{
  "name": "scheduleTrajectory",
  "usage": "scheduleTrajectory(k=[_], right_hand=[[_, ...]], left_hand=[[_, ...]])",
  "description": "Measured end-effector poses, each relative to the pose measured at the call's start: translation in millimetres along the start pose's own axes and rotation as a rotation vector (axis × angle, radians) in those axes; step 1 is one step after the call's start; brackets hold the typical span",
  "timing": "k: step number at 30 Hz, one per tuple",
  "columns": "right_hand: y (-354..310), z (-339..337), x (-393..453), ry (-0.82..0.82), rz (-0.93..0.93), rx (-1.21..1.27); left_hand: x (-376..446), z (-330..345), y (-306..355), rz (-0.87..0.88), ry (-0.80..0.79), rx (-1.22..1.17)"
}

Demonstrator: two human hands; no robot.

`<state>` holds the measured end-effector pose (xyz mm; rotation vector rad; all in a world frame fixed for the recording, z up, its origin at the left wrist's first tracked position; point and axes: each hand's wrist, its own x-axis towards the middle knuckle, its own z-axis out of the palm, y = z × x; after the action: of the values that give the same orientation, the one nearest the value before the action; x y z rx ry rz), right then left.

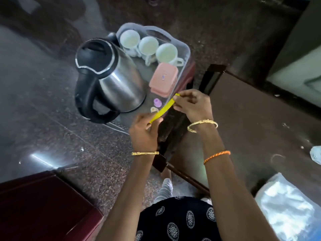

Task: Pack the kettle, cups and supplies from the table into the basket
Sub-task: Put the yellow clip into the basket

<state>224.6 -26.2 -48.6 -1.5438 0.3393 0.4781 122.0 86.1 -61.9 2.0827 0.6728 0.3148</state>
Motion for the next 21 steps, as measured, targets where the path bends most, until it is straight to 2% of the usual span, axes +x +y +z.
scheduleTrajectory(k=[2,4,8,13,16,21], right_hand=[[-4.4,30.6,3.9,-0.038,-0.074,-0.128],[-5.8,55.4,5.7,-0.045,-0.185,-0.341],[-3.0,85.0,8.3,-0.057,-0.224,-0.636],[9.7,103.3,16.0,-0.104,-0.183,-0.929],[14.4,104.9,14.1,-0.102,-0.144,-0.961],[18.0,96.4,-1.1,0.027,-0.116,-0.859]], left_hand=[[10.9,-17.4,-6.8,-0.002,0.100,0.136],[18.7,-26.7,-11.2,-0.058,0.105,0.245],[24.1,-29.2,-18.3,-0.232,-0.004,0.457],[48.8,-22.9,-23.0,-0.284,-0.209,0.674],[63.6,-15.5,-21.0,-0.319,-0.275,0.658],[65.3,-7.4,-22.2,-0.343,-0.388,0.673]])
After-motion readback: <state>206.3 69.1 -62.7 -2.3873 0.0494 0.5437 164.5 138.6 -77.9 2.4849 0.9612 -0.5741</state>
